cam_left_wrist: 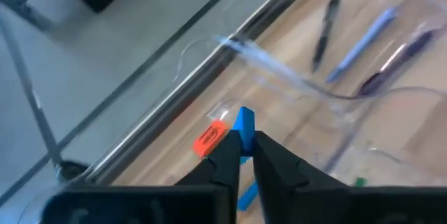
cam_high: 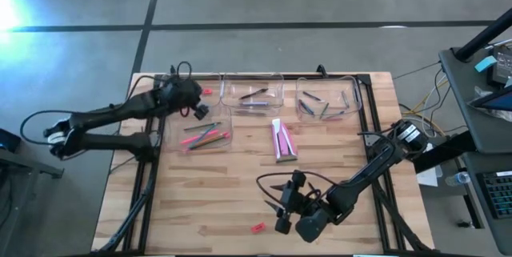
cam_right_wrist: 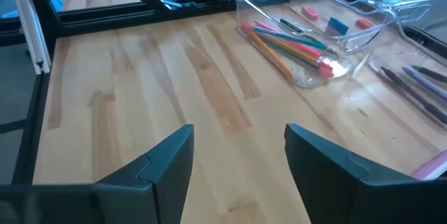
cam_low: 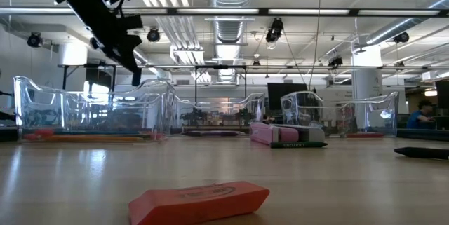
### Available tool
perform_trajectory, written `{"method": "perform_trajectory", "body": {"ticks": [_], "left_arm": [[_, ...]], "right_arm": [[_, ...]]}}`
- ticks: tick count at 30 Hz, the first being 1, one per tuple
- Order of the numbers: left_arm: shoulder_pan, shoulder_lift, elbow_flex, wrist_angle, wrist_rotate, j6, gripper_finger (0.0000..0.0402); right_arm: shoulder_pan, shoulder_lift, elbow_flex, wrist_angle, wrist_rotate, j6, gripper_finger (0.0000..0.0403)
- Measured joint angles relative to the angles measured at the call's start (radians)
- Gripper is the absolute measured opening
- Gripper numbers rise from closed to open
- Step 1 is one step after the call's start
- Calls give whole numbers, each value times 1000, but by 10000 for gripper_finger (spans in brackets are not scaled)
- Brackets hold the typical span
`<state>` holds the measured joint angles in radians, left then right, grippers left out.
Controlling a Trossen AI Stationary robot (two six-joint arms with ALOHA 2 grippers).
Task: Sort crayons/erasers/pens/pencils in bins
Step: Put the blue eraser into the top left transparent bin, then put the orange eraser into the top left transparent bin
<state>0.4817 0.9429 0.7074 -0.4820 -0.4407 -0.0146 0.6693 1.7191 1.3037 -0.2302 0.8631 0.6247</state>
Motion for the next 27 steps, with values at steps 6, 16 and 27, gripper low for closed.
{"method": "perform_trajectory", "body": {"ticks": [6,16,27], "left_arm": [[56,6,0,-10,6,5,104],[35,-58,-1,42,211,21,194],[-418,-252,-251,638,406,-102,179]], "right_arm": [[2,0,0,-2,-6,3,215],[30,-1,0,-2,-74,6,215],[35,83,0,49,-314,-66,215]]}}
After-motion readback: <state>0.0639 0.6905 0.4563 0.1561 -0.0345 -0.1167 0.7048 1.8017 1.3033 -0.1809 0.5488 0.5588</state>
